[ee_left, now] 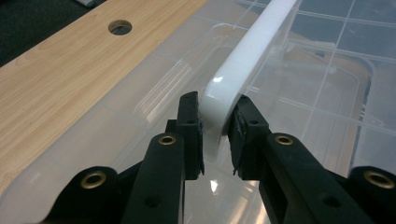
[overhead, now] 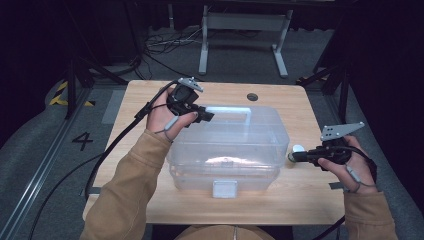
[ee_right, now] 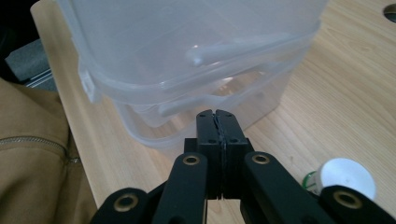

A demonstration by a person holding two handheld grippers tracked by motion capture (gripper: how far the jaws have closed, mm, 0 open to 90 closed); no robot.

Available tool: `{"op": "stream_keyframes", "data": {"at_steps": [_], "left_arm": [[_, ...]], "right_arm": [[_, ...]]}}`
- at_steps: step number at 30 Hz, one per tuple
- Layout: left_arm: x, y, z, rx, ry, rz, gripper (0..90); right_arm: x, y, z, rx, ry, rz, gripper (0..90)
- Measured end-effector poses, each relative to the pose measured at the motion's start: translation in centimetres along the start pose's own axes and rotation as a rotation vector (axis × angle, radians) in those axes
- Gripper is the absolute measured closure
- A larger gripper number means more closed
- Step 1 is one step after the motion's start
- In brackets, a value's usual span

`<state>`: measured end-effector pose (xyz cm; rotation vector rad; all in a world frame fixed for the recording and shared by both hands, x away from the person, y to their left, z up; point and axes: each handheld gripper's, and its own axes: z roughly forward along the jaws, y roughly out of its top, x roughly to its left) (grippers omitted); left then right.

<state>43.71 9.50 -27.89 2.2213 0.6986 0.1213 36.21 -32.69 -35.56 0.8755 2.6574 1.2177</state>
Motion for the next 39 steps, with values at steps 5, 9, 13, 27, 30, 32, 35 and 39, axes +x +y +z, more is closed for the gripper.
{"op": "stream_keyframes", "data": {"at_steps": [5, 9, 13, 27, 30, 32, 35, 39], "left_arm": [[0.2, 0.3, -0.1, 0.011, 0.0, -0.001, 75.8], [0.3, 0.4, -0.1, 0.013, -0.002, -0.004, 75.7], [0.3, 0.4, -0.1, 0.014, -0.005, -0.005, 75.7], [-0.2, 0.2, -0.8, -0.045, -0.004, 0.033, 56.9], [-0.5, 0.1, -1.7, -0.063, 0.012, 0.039, 49.7], [-0.7, 0.0, -2.3, -0.077, 0.019, 0.044, 48.2], [-1.0, -0.2, -3.3, -0.101, 0.028, 0.035, 47.5], [-1.5, -0.3, -4.5, -0.131, 0.03, 0.034, 47.7]], "right_arm": [[0.6, 0.2, 0.9, 0.022, 0.057, -0.032, 90.0], [1.2, 0.4, 2.0, 0.039, 0.099, -0.071, 90.0], [1.6, 0.6, 2.5, 0.028, 0.127, -0.09, 90.0], [1.7, 0.7, 2.5, 0.006, 0.128, -0.088, 90.0], [1.7, 0.7, 2.4, -0.001, 0.124, -0.086, 90.0], [1.7, 0.8, 2.3, -0.008, 0.121, -0.083, 90.0], [1.6, 0.9, 2.1, -0.026, 0.118, -0.08, 90.0], [1.5, 1.1, 1.9, -0.049, 0.112, -0.074, 90.0]]}}
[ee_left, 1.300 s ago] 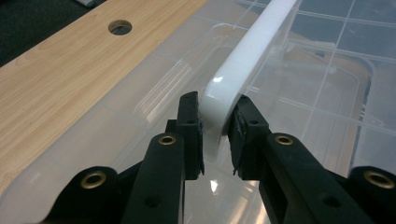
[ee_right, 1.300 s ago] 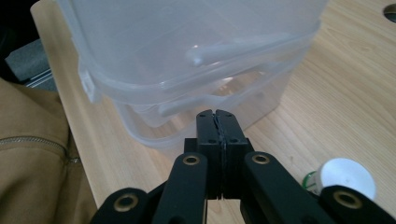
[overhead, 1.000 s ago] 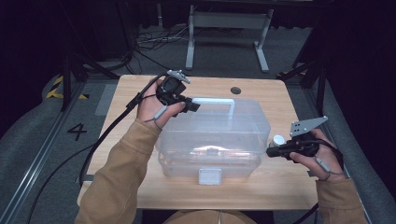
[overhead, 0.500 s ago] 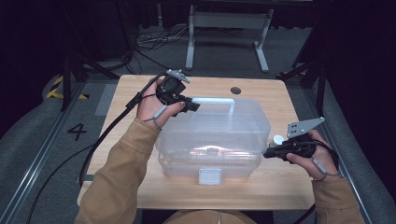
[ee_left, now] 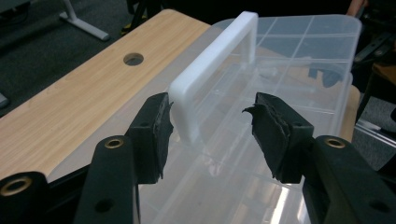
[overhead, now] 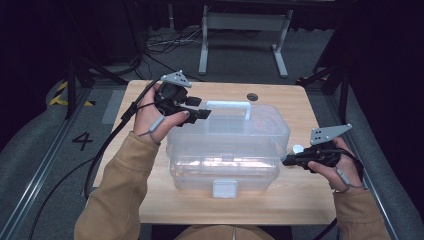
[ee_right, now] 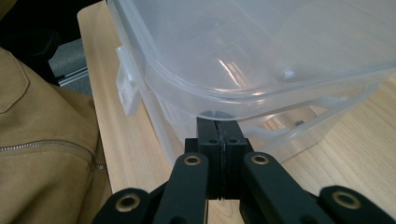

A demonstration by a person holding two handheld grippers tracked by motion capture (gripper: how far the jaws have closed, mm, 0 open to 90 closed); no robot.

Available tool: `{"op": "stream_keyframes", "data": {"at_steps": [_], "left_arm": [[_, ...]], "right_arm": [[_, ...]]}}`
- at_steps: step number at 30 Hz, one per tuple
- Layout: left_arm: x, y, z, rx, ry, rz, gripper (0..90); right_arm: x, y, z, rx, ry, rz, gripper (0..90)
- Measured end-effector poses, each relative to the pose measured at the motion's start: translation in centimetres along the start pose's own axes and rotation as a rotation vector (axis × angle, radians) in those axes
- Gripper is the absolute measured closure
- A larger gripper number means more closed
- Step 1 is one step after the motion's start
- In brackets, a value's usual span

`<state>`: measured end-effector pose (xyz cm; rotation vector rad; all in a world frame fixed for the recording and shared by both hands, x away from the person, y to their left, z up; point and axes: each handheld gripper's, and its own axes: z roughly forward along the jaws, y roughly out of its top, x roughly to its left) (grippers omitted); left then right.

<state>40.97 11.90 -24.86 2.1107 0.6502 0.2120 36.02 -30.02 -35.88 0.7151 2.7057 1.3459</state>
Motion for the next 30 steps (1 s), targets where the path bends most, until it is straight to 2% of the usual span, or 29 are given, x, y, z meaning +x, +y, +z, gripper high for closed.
{"op": "stream_keyframes", "data": {"at_steps": [4, 6, 10, 11, 14, 18, 21, 23, 30], "left_arm": [[-0.6, -0.1, -1.5, -0.04, -0.002, -0.003, 50.0], [-1.0, -0.2, -2.2, -0.052, -0.018, -0.004, 51.3], [-1.7, -0.5, -2.8, -0.046, -0.02, -0.003, 52.7], [-1.9, -0.5, -2.9, -0.047, -0.021, 0.0, 52.9], [-2.5, -0.8, -3.0, -0.04, -0.031, 0.005, 53.2], [-3.2, -1.0, -3.3, -0.046, -0.039, 0.015, 54.4], [-4.0, -1.3, -3.4, -0.045, -0.062, 0.024, 55.0], [-4.2, -1.5, -3.2, -0.036, -0.064, 0.026, 55.1], [-4.6, -2.4, -2.6, -0.017, -0.082, 0.029, 55.4]], "right_arm": [[0.0, 0.2, -0.2, -0.025, -0.015, 0.004, 90.0], [0.0, 0.3, -0.3, -0.043, -0.023, 0.017, 90.0], [0.4, 0.9, -0.7, -0.066, -0.076, 0.047, 90.0], [0.5, 1.1, -0.8, -0.076, -0.092, 0.051, 90.0], [0.6, 1.5, -1.1, -0.112, -0.092, 0.069, 90.0], [0.6, 1.7, -1.2, -0.131, -0.113, 0.084, 90.0], [0.5, 1.9, -1.2, -0.158, -0.124, 0.107, 90.0], [0.4, 1.9, -1.3, -0.173, -0.132, 0.13, 90.0], [0.3, 2.3, -1.3, -0.223, -0.165, 0.156, 90.0]]}}
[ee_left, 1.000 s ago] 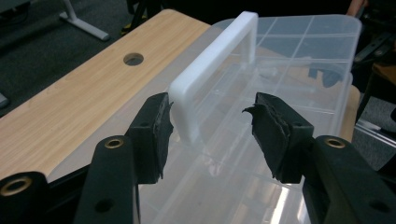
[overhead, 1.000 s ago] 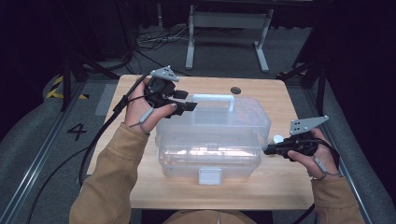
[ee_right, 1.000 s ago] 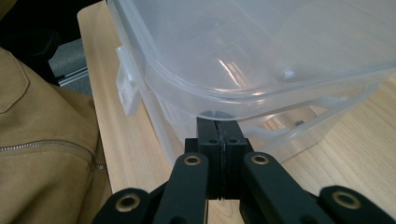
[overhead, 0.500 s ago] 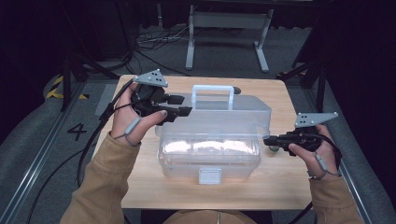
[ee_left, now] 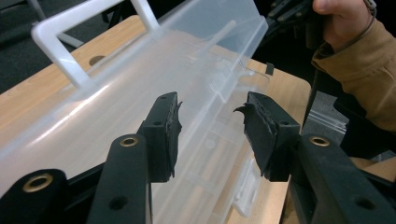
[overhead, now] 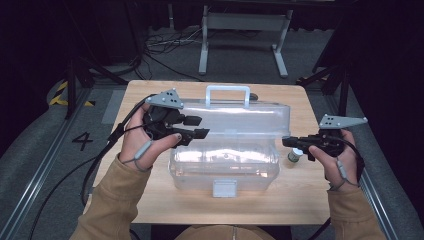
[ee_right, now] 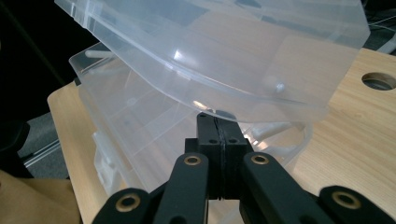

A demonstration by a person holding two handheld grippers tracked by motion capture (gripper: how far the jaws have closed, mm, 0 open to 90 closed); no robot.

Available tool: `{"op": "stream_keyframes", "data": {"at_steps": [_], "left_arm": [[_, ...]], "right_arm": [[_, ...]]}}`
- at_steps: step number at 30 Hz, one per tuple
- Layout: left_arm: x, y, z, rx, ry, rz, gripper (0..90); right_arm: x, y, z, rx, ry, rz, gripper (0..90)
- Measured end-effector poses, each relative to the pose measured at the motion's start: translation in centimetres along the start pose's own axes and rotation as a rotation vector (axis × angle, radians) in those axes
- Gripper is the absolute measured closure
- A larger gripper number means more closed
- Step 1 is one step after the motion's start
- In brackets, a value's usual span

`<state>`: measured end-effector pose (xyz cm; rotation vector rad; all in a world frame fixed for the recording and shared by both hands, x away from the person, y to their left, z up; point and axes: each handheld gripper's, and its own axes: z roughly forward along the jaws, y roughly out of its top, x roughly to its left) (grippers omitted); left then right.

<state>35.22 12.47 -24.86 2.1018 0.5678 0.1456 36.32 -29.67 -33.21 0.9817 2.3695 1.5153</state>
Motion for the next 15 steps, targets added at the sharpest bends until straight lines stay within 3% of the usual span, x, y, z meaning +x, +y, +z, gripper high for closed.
{"op": "stream_keyframes", "data": {"at_steps": [7, 15], "left_arm": [[-0.4, -1.2, 0.8, 0.012, -0.019, -0.008, 57.1], [-0.2, -2.9, 1.7, 0.02, -0.002, -0.027, 60.0]], "right_arm": [[-0.1, 0.2, 0.1, -0.04, -0.019, 0.02, 90.0], [-0.2, 0.4, 0.2, -0.066, -0.031, 0.018, 90.0]]}}
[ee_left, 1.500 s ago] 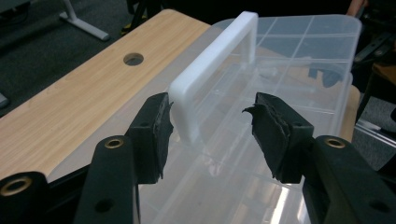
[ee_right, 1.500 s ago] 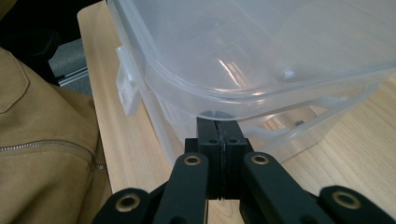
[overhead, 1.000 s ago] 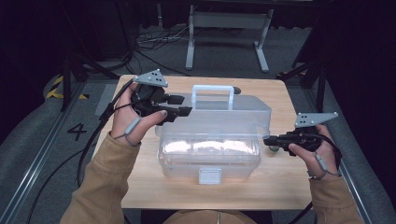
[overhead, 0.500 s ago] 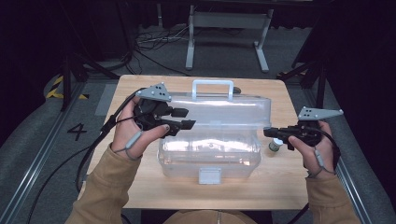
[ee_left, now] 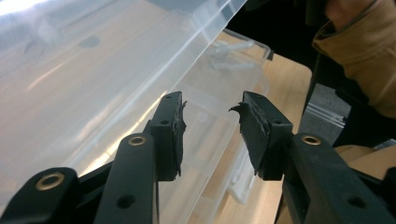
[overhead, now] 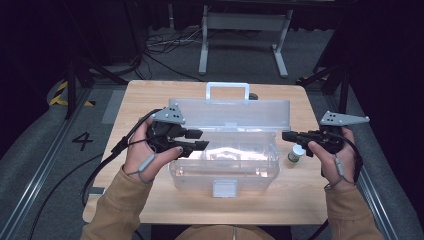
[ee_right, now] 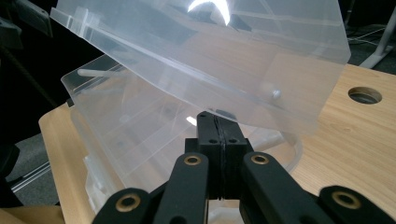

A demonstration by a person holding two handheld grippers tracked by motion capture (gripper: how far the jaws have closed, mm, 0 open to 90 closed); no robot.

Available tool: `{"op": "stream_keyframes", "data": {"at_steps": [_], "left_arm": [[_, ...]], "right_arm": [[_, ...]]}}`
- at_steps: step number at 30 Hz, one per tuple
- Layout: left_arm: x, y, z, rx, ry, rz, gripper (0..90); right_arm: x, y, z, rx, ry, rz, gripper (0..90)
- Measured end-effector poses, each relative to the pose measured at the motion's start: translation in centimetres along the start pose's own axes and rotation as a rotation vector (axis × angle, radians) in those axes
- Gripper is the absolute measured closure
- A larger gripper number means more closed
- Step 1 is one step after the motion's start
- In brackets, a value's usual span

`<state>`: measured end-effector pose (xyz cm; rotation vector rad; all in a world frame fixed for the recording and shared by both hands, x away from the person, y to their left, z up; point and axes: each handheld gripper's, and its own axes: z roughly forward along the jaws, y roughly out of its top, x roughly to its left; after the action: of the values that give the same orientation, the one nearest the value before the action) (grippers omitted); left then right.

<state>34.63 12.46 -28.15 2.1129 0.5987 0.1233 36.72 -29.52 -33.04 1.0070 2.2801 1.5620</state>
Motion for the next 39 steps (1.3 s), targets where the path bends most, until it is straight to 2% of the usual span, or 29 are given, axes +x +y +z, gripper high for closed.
{"op": "stream_keyframes", "data": {"at_steps": [4, 9, 11, 12, 15, 16, 18, 21, 23, 25, 31, 35, 37, 39], "left_arm": [[0.4, -0.8, 0.4, -0.009, -0.001, -0.016, 61.6], [1.0, -1.8, 0.8, -0.042, 0.024, -0.036, 67.5], [1.4, -2.4, 1.0, -0.054, 0.054, -0.047, 70.0], [1.4, -2.4, 1.0, -0.054, 0.054, -0.047, 73.1], [1.8, -2.7, 1.1, -0.068, 0.056, -0.062, 74.9], [2.2, -3.1, 1.2, -0.085, 0.071, -0.072, 78.5], [2.5, -3.3, 1.0, -0.095, 0.078, -0.082, 78.8], [2.7, -3.7, 1.0, -0.085, 0.09, -0.088, 78.9], [2.8, -4.1, 1.1, -0.068, 0.074, -0.095, 80.0], [2.9, -4.5, 1.2, -0.052, 0.075, -0.099, 81.3], [3.8, -5.6, 1.5, -0.046, 0.112, -0.14, 83.5], [4.4, -6.0, 1.7, -0.048, 0.157, -0.14, 84.3], [4.6, -6.2, 1.8, -0.036, 0.16, -0.146, 86.2], [4.8, -6.4, 1.8, -0.049, 0.166, -0.156, 87.4]], "right_arm": [[0.0, 0.0, 0.1, -0.004, -0.004, -0.001, 90.0], [0.0, 0.0, 0.1, -0.01, -0.007, -0.002, 90.0], [0.0, 0.0, 0.2, -0.014, -0.008, -0.002, 90.0], [0.0, 0.0, 0.2, -0.014, -0.008, -0.002, 90.0], [0.0, 0.0, 0.2, -0.022, -0.012, -0.01, 90.0], [0.0, -0.1, 0.3, -0.024, -0.015, -0.012, 90.0], [0.0, -0.1, 0.3, -0.028, -0.017, -0.017, 90.0], [-0.1, -0.1, 0.3, -0.029, -0.016, -0.019, 90.0], [-0.1, -0.2, 0.4, -0.032, -0.014, -0.02, 90.0], [-0.1, -0.2, 0.4, -0.036, -0.016, -0.022, 90.0], [-0.1, -0.2, 0.5, -0.042, -0.022, -0.028, 90.0], [-0.1, -0.2, 0.5, -0.041, -0.019, -0.028, 90.0], [-0.1, -0.2, 0.6, -0.042, -0.021, -0.031, 90.0], [-0.1, -0.3, 0.6, -0.042, -0.021, -0.032, 90.0]]}}
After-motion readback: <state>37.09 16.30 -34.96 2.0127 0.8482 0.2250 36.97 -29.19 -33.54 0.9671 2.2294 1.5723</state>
